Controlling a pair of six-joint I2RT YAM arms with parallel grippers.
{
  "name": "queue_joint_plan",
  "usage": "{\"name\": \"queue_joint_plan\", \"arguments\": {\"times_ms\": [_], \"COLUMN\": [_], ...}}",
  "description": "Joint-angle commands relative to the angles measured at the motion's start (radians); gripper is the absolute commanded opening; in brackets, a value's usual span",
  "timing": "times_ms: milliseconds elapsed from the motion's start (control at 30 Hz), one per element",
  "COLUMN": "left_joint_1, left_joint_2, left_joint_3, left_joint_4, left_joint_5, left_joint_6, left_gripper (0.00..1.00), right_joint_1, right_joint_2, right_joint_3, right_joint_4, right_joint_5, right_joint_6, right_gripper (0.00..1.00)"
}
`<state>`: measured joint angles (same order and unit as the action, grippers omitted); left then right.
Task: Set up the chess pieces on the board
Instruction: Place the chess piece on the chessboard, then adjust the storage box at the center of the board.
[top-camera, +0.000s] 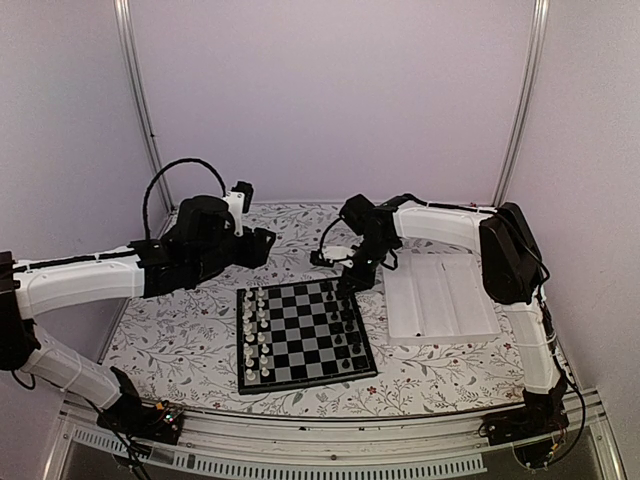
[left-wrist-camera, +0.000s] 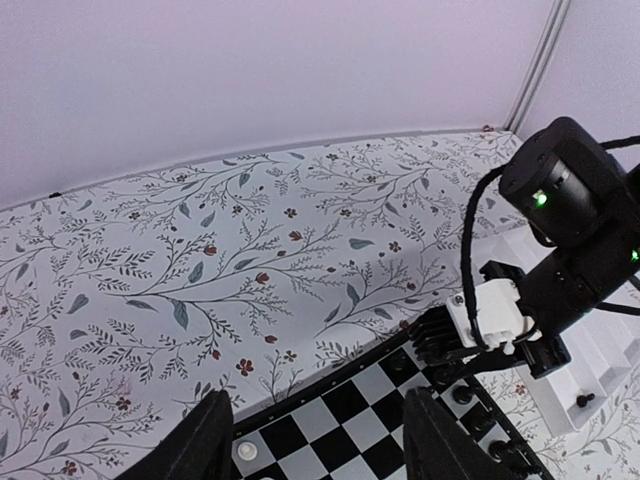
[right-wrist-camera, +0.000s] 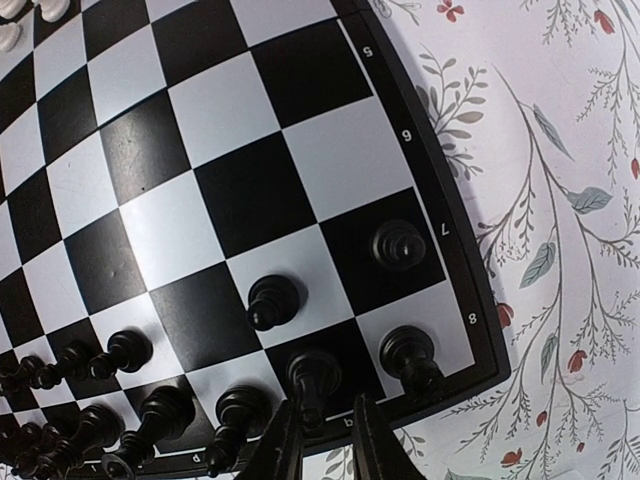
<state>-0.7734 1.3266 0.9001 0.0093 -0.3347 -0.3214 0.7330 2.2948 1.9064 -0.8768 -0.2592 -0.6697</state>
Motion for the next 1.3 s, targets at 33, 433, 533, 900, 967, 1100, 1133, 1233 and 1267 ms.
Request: {"name": "queue_joint_plan", "arguments": {"times_ms": [33, 433, 533, 900, 967, 1100, 1133, 1233, 1267], "left_joint_1": [0.016, 0.009, -0.019, -0.256, -0.281, -0.308, -0.307, -0.307, -0.308], "left_joint_2": [0.018, 0.042, 0.097, 0.603, 0.704, 0.864, 0.889, 0.933, 0.946], "left_joint_3": [-0.007, 0.056, 0.109, 0.582, 0.682, 0.852, 0.878, 0.919, 0.929], "left_joint_4": [0.018, 0.005, -0.006, -0.272, -0.340, -0.473, -0.491, -0.500, -0.501], "left_joint_5": [0.020, 0.169, 0.213, 0.285, 0.291, 0.309, 0.315, 0.327, 0.339], "left_joint_6": [-0.006, 0.057, 0.051, -0.012, -0.031, -0.086, -0.100, -0.137, -0.145], "left_gripper": [0.60, 0.58, 0.57, 0.53, 0.53, 0.50, 0.50, 0.47, 0.47], "right_joint_1": [0.006, -0.084, -0.129, -0.553, -0.601, -0.603, -0.603, -0.603, -0.603], "right_joint_2": [-0.007, -0.300, -0.388, -0.881, -0.906, -0.954, -0.977, -1.004, -1.006], "right_joint_3": [0.025, -0.067, -0.138, -0.592, -0.644, -0.756, -0.781, -0.833, -0.846], "right_joint_4": [-0.003, -0.086, -0.067, 0.420, 0.417, 0.410, 0.412, 0.403, 0.402], "right_joint_5": [0.007, 0.016, 0.055, 0.120, 0.045, -0.035, -0.054, -0.084, -0.086], "right_joint_6": [0.012, 0.033, 0.032, 0.261, 0.274, 0.217, 0.207, 0.182, 0.176], "right_gripper": [0.21, 0.40, 0.42, 0.99, 0.99, 0.89, 0.87, 0.81, 0.80]}}
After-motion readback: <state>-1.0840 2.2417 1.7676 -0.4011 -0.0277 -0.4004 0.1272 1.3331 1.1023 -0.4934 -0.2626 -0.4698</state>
